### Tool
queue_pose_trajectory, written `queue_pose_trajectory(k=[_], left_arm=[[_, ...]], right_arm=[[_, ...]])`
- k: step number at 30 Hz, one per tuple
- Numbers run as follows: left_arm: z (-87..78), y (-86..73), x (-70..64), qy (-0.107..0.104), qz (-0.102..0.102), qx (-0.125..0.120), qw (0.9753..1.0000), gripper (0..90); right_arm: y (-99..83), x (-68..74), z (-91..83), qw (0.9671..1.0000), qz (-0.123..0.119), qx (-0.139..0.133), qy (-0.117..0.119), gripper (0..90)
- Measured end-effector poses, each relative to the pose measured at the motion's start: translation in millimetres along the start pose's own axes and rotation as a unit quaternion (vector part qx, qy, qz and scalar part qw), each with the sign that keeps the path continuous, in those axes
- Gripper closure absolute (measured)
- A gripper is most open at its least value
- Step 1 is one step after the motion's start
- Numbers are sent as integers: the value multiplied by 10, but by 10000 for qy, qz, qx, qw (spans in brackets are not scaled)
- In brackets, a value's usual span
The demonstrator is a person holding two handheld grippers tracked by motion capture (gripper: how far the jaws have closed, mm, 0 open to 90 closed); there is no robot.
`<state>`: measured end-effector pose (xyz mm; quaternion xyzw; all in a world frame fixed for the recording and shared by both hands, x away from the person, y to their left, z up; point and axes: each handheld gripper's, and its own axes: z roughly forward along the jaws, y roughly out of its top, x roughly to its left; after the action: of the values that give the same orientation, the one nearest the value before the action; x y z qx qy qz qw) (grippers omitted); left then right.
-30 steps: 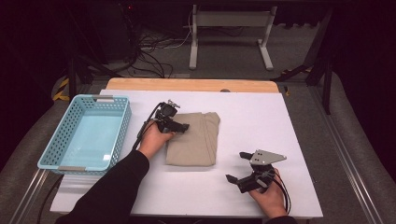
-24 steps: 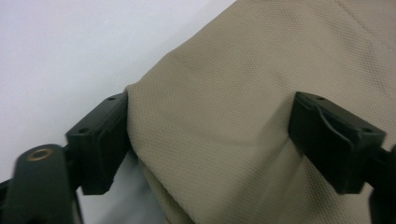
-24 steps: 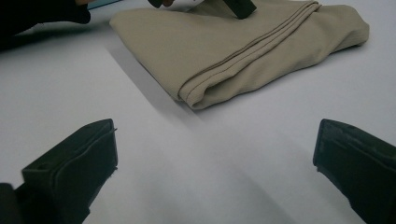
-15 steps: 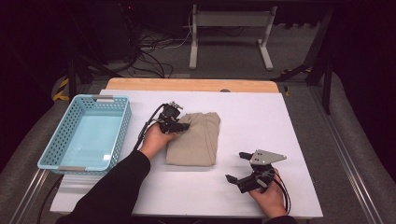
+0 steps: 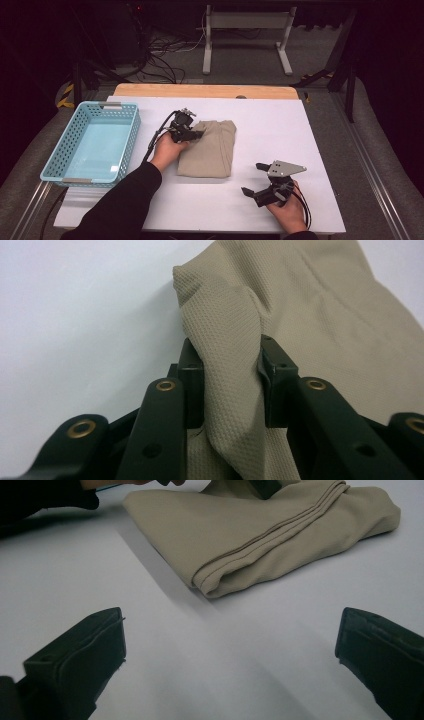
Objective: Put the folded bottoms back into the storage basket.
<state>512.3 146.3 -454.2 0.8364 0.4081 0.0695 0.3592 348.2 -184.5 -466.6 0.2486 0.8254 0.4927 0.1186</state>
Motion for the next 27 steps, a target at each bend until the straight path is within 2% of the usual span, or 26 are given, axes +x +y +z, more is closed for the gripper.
queue_pose_trajectory(k=[1, 8, 10, 12, 19, 27], left_arm=[[-19, 8, -2, 36, 33, -49, 10000, 698], [-184, 79, -74, -121, 129, -417, 9990, 704], [-208, 90, -93, -158, 137, -457, 9987, 704], [-282, 125, -138, -192, 239, -594, 9978, 704], [-469, 188, -246, -423, 348, -883, 9946, 705], [-694, 249, -396, -562, 591, -1203, 9894, 706]], right_arm=[[0, 0, -1, 10000, 5, 1, 1, 5], [0, -1, -1, 10000, -3, 5, -29, 5], [0, -1, -1, 10000, -11, 6, -35, 5], [1, -1, -3, 10000, -4, -2, -36, 5], [1, -4, -6, 10000, -7, -12, -51, 5], [2, -5, -11, 10000, -1, -40, -46, 5]])
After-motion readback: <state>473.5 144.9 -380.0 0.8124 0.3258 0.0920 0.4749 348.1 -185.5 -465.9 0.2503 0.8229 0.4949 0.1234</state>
